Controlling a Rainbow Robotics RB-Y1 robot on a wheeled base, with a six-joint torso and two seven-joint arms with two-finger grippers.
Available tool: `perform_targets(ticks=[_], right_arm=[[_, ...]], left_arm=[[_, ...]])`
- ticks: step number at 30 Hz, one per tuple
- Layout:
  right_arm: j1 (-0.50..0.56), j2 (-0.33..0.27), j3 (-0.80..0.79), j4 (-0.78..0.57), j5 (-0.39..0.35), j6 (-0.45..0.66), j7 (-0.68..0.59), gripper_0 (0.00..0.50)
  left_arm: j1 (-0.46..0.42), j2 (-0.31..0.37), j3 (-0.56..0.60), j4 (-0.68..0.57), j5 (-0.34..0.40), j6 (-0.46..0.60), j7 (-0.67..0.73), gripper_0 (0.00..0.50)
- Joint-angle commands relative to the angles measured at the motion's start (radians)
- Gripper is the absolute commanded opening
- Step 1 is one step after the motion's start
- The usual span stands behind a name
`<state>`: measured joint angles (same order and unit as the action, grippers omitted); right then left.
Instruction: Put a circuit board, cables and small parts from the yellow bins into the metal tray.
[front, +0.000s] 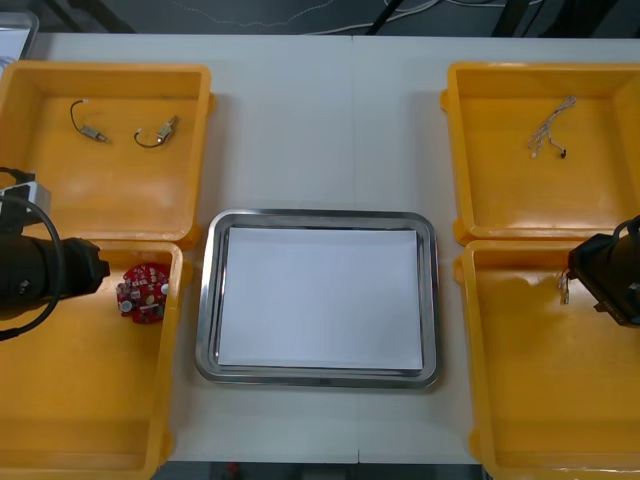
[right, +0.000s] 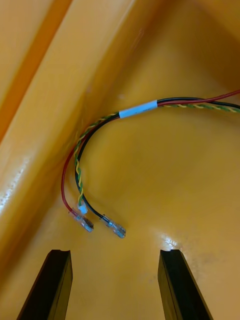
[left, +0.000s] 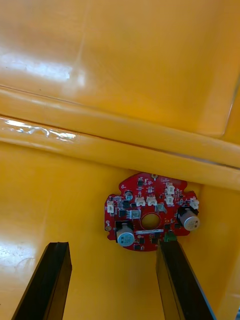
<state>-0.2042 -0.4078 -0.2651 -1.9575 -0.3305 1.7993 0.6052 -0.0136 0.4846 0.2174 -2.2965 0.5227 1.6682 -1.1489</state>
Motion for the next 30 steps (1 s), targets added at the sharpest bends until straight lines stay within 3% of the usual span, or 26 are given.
perform_targets(ticks=[1,15,30], right_arm=[[-0.007,0.023,-0.020,-0.008,0.002,-0.011,-0.024,0.500],[0.006,0.037,-0.020,0.058,-0.028,-0.100,-0.013,0.500],[0.023,0.040,-0.019,0.078,-0.048,-0.117,0.002,0.500]], left_arm=[[0.024,-0.027,-0.018,0.031,-0.001,-0.035,-0.037,0.500],[0.038,-0.026,-0.059,0.086,-0.024,-0.061,-0.018,0.500],[0.073,-0.017,-0.136,0.088,-0.072,-0.111,-0.031,0.500]])
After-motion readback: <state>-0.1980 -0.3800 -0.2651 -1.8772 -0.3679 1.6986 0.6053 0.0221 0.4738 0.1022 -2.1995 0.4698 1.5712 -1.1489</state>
